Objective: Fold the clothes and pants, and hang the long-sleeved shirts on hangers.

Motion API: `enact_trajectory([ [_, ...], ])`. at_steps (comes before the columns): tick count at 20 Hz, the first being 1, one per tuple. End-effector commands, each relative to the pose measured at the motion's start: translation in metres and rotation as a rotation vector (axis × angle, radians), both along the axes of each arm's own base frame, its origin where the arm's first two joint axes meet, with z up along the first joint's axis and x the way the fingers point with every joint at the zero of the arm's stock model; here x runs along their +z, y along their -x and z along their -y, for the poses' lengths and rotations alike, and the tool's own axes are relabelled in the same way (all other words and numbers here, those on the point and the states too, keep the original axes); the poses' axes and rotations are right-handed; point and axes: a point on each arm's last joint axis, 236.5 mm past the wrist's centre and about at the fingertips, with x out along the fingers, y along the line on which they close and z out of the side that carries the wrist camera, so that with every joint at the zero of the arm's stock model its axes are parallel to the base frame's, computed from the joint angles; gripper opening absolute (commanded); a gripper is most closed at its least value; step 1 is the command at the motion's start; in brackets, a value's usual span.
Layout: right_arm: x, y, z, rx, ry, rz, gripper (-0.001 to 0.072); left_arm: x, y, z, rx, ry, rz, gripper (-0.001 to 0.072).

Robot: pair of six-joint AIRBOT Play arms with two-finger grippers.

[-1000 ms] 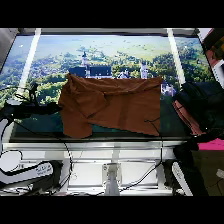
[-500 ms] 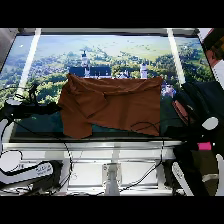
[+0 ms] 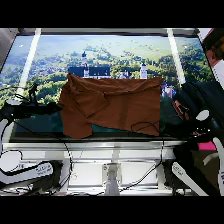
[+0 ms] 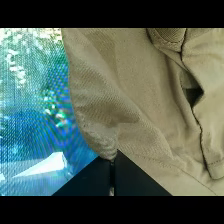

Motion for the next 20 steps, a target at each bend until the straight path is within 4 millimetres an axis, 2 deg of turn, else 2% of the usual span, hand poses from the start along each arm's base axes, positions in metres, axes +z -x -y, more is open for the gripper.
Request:
enact_trajectory([
  [1,0.001,-0.022,0.011,0.010,0.011,-0.001,0.0363,0.000,0.000,0.000,-0.001,-0.001,0.001,0.0023],
  [3,0.002,-0.030,0.013,-0.044,-0.021,0.001,0.0304,0.000,0.000,0.000,0.000,-0.001,0.001,0.0023],
  [6,0.000,-0.031,0.019,-0.158,-0.094,-0.020,0.0305,0.000,0.000,0.000,-0.001,-0.001,0.001,0.0023],
  [8,0.007,-0.034,0.009,-0.177,-0.190,-0.010,0.0305,0.000,0.000,0.000,0.000,-0.001,0.001,0.0023],
  [9,0.010,-0.034,0.002,-0.152,-0.233,0.000,0.0308,0.000,0.000,0.000,-0.001,-0.001,0.001,0.0023],
  [11,0.004,-0.036,0.003,-0.152,-0.230,0.006,0.0389,0.000,0.000,0.000,-0.001,0.000,0.001,0.0023],
  [13,-0.005,-0.038,0.004,-0.184,-0.221,0.005,0.0386,0.000,0.001,0.001,-0.003,0.002,-0.001,0.0023],
  [20,-0.031,-0.010,-0.013,-0.194,-0.288,-0.131,0.0386,0.001,0.002,0.002,-0.007,0.007,-0.005,0.0023],
])
